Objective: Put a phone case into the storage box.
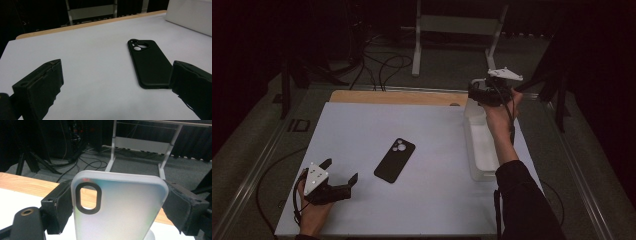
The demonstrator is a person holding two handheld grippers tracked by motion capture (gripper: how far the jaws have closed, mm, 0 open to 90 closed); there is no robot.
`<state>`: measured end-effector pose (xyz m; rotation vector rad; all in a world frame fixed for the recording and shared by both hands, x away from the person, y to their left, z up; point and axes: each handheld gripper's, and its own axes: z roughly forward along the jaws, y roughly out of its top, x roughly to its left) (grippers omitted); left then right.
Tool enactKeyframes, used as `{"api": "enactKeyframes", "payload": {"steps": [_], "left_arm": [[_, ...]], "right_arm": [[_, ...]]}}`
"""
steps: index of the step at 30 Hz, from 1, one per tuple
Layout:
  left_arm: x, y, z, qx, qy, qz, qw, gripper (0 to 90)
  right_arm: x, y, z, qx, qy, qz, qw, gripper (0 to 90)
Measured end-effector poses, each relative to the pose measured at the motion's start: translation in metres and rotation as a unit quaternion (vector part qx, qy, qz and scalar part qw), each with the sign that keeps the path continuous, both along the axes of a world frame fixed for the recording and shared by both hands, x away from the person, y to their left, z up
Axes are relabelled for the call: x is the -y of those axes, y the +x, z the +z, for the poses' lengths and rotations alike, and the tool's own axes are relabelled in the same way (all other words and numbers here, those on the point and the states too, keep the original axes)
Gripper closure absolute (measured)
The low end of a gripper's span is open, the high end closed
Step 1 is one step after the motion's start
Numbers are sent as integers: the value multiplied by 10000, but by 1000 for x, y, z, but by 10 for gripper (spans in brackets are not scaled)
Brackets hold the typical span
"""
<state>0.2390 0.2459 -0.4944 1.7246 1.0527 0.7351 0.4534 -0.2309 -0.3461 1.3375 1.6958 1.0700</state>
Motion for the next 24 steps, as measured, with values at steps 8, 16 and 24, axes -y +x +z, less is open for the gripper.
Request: {"api": "enactKeyframes", "payload": {"steps": [8, 16, 24], "left_arm": [[0, 0, 0, 8, -6, 0, 10000, 0], [0, -1, 0, 8, -12, -5, 10000, 0], [0, -1, 1, 21, -20, 5, 10000, 0]], "right_arm": [[10, 5, -3, -44, -84, -209, 9997, 162], [17, 12, -12, -179, -151, -350, 9991, 161], [12, 21, -24, -320, -260, -396, 9984, 161]]}}
